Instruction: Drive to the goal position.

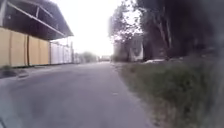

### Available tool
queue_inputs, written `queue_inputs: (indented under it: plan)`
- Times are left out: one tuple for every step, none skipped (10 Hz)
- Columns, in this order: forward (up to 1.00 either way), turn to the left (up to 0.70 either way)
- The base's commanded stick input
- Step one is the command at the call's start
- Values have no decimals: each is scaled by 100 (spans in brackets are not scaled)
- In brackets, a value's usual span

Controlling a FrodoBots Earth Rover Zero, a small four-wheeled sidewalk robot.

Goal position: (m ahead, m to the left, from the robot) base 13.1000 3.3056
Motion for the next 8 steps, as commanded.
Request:
queue_inputs:
  plan:
    - [100,0]
    - [100,0]
    - [100,0]
    - [100,0]
    - [100,0]
    - [100,0]
    - [100,-25]
    - [100,-23]
